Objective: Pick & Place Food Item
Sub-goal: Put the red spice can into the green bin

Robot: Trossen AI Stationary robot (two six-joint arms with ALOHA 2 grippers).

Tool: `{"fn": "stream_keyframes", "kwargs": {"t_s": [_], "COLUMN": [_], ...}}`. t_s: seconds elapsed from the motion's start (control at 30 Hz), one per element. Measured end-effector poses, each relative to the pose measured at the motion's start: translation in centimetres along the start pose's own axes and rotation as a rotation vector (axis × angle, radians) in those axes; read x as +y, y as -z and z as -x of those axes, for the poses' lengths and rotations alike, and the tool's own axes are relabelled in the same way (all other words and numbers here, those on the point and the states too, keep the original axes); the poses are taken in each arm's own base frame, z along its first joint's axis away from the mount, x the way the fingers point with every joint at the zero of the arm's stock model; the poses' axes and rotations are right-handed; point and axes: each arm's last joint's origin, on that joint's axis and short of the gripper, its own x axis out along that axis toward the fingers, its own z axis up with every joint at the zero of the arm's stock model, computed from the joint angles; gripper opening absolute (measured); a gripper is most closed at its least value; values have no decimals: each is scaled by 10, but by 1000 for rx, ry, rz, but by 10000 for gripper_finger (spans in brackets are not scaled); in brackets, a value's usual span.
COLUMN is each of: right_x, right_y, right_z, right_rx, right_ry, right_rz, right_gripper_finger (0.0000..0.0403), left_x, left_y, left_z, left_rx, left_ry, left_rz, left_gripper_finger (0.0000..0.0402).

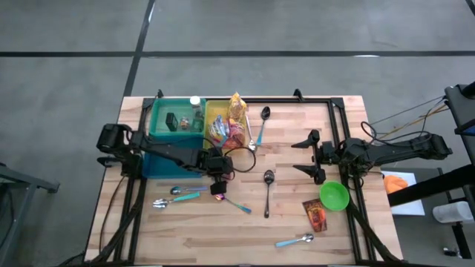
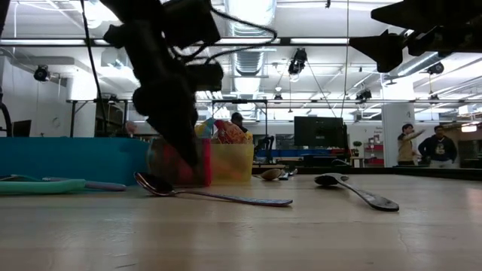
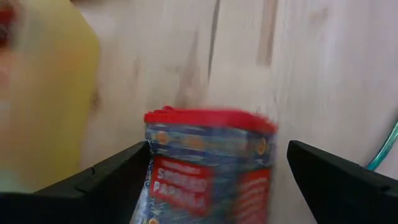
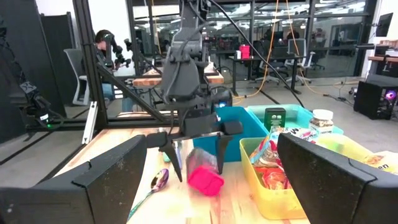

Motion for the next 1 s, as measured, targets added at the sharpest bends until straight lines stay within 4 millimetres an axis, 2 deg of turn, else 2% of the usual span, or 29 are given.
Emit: {"fn": "stream_keyframes", "kwargs": {"t_s": [0.1, 0.53, 0.87, 1.0], "right_x": [0, 0, 0, 0], "right_y": [0, 0, 0, 0], "right_z": [0, 0, 0, 0], "right_rx": [0, 0, 0, 0], "right_ry": [0, 0, 1, 1], "right_rz": [2, 0, 2, 2], "right_gripper_finger": [359, 359, 359, 359], "left_x": [0, 2, 7, 7], "left_y": [6, 5, 14, 14], "left_z": [-5, -6, -13, -14], "left_rx": [15, 9, 7, 2], "left_ry": [10, -3, -9, -7], "left_rz": [1, 6, 55, 62], "left_gripper_finger": [379, 379, 379, 366]}}
